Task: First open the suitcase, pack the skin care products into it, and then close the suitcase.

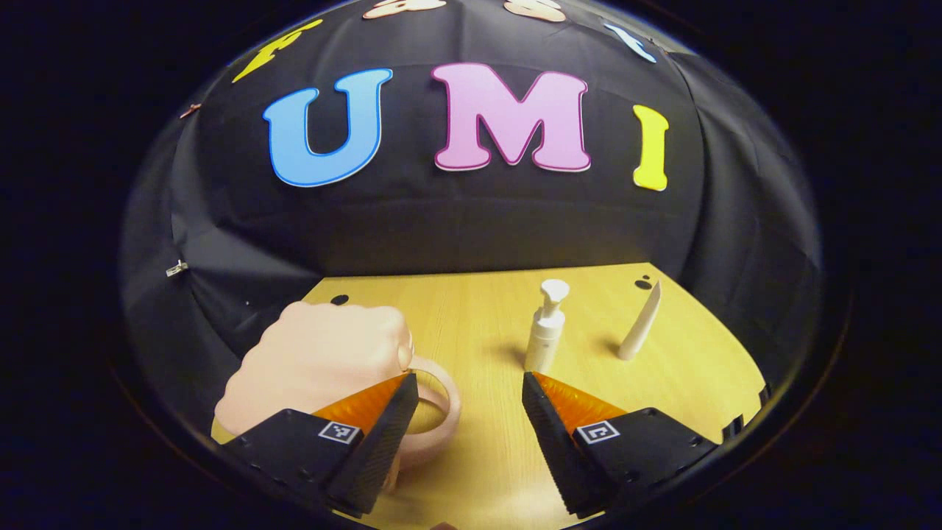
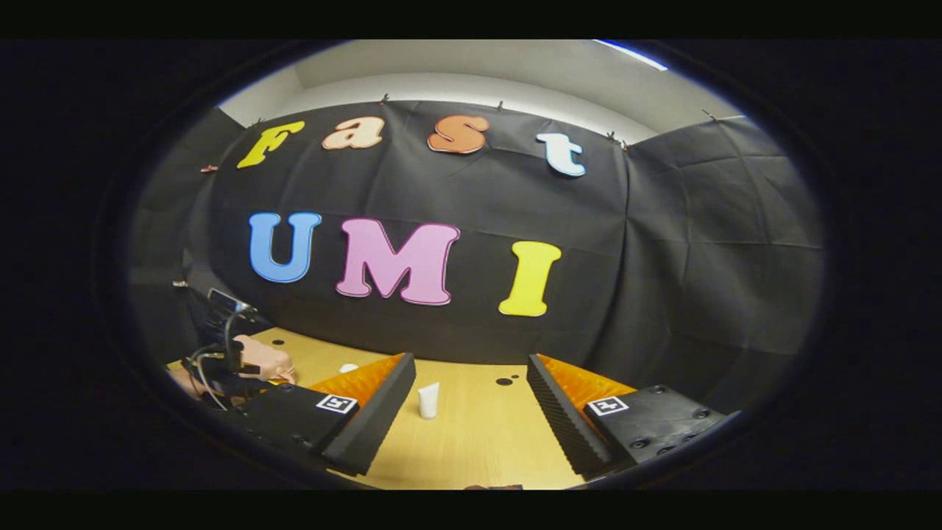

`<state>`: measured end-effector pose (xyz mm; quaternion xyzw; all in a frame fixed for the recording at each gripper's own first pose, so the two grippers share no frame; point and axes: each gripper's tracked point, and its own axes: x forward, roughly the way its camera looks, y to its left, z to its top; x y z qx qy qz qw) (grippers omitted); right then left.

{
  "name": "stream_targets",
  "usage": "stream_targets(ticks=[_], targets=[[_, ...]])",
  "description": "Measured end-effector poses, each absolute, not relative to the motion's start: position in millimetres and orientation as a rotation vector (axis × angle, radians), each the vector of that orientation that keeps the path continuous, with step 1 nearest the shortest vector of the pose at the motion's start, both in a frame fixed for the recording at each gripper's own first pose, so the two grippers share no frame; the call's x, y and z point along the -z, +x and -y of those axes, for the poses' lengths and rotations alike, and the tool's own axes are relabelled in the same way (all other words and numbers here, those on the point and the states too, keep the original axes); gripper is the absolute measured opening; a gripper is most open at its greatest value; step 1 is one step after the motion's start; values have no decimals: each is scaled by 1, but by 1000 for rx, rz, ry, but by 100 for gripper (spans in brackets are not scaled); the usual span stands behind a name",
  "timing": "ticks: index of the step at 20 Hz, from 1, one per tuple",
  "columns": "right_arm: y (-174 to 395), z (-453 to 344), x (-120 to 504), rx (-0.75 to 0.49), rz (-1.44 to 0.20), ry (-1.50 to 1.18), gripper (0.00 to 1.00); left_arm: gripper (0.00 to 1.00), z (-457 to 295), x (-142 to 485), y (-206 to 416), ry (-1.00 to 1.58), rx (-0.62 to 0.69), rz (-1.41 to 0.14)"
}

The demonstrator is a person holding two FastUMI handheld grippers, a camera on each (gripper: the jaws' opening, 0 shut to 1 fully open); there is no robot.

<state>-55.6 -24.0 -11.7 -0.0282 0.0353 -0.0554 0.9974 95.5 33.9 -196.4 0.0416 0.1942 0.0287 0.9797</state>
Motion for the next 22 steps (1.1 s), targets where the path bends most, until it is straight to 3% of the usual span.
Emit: stream_targets(ticks=[4,7,9,13,15,17,22], targets=[[-60,27,20,144,-134,-59,97,85,-52,244,121,50,-101,-507],[-63,22,22,144,-161,-101,97,86,-56,261,132,21,-119,-550],[-64,20,24,147,-177,-114,97,77,-54,269,142,61,-107,-559],[-68,15,24,153,-190,-117,97,76,-56,294,147,74,-119,-651],[-69,17,25,159,-193,-124,97,59,-57,295,149,90,-108,-665],[-69,16,27,160,-199,-121,97,21,-54,293,149,112,-87,-683],[-66,17,28,165,-193,-97,97,12,-51,252,142,144,-60,-666]])
